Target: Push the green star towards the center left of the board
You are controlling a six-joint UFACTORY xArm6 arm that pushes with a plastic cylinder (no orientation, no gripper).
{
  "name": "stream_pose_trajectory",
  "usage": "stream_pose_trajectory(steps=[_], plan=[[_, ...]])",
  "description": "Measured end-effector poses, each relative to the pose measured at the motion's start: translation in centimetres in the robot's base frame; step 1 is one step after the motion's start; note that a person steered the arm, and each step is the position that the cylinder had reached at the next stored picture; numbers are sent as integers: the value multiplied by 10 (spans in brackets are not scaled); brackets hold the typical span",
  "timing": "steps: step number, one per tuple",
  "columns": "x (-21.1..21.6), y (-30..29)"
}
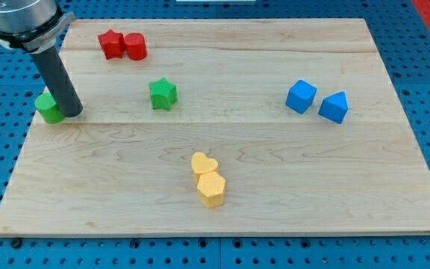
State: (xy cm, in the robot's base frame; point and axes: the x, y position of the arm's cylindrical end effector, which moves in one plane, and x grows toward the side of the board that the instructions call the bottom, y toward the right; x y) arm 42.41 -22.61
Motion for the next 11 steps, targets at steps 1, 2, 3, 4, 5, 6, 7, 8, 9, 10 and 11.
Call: stream_pose_trajectory(steps=[1, 2, 3, 4, 5, 6, 7, 8, 9, 10, 11], plan=[[-1, 32], [12, 100], [33, 130], [25, 204], [-6, 209], [-16, 174], [-14, 144], [-13, 119], [-13, 107], [-31, 192], [-64, 175]])
